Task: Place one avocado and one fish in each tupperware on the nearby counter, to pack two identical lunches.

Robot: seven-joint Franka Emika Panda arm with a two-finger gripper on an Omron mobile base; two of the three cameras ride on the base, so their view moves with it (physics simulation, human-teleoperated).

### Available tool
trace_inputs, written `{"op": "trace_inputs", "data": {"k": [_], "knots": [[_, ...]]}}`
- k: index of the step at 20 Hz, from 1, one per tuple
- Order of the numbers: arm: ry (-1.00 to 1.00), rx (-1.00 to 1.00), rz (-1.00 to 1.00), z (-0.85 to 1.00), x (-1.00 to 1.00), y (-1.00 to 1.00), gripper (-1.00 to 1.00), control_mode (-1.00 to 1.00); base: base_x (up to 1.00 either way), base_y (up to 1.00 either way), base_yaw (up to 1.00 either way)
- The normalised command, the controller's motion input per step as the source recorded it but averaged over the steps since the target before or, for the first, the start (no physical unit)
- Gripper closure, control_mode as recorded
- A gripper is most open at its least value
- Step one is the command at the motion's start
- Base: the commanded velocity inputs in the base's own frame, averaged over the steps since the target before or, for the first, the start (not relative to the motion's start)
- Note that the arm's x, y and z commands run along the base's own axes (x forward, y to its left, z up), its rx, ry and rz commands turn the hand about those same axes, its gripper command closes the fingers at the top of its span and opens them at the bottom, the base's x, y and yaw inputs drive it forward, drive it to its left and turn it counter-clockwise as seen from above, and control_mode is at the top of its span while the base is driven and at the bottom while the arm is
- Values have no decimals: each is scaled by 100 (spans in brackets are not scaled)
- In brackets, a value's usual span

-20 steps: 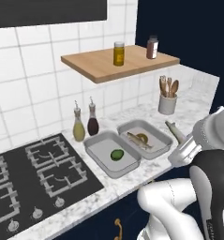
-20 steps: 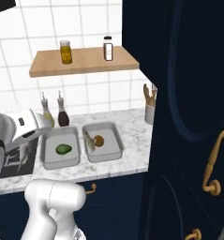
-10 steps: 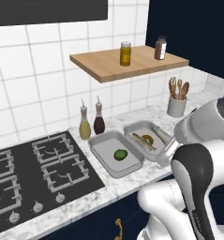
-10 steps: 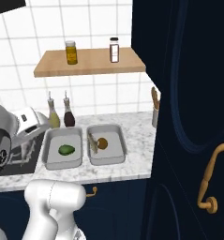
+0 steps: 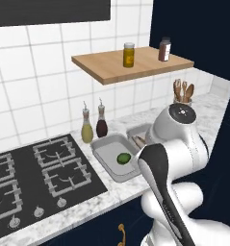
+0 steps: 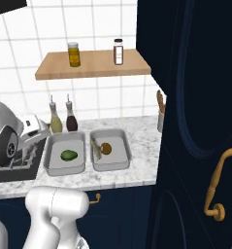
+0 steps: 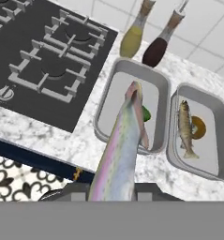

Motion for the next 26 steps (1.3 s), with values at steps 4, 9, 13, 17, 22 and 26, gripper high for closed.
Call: {"op": "trace_inputs", "data": {"k": [4,9,13,17,22,26], "knots": [[20,13,0,-47,70,1,100,-100,0,0,0],[6,4,0,-44,69,14,100,-100,0,0,0],[0,0,0,-39,58,22,100,-100,0,0,0],[0,0,0,-42,51,17,100,-100,0,0,0],[0,0,0,-39,35,7,100,-100,0,0,0],[0,0,0,-32,27,7,100,-100,0,0,0]]}}
